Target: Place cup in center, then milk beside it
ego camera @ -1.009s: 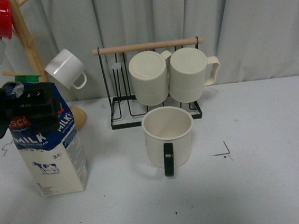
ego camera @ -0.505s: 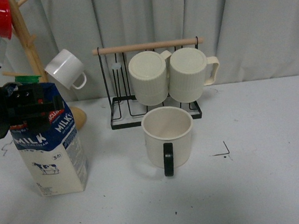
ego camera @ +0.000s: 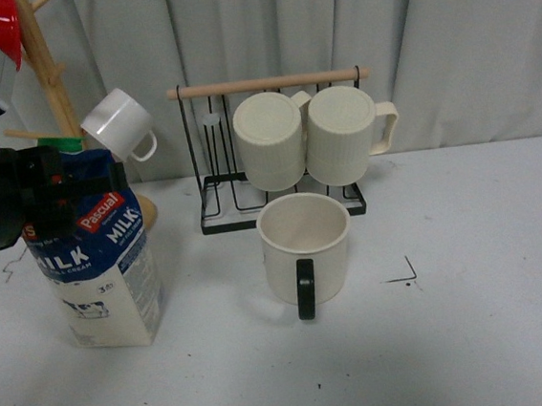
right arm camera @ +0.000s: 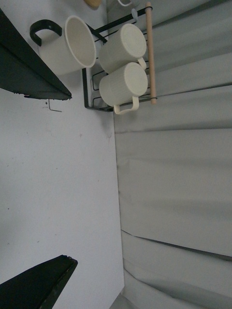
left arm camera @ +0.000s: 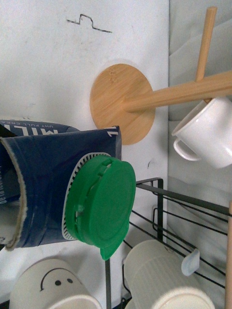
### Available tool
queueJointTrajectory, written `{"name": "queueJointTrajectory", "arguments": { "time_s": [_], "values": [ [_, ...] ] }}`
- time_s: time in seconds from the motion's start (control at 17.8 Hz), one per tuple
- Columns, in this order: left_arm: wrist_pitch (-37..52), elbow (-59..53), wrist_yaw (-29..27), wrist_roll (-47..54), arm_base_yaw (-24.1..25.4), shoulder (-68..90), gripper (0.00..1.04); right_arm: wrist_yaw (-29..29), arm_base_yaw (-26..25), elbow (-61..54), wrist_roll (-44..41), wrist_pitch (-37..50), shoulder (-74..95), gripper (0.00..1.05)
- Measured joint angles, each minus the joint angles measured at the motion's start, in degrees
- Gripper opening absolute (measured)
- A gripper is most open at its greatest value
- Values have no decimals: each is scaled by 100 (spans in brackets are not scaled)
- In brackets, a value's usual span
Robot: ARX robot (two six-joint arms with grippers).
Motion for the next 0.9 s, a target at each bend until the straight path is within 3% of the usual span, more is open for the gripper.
{"name": "queueJointTrajectory", "arguments": {
  "time_s": [0.34, 0.9],
  "values": [
    [129, 476, -442, -361, -942, 393, 5, 0, 0, 0, 0, 0, 0, 98],
    [212, 874, -1014, -748, -1338, 922, 5, 0, 0, 0, 0, 0, 0, 98]
  ]
}}
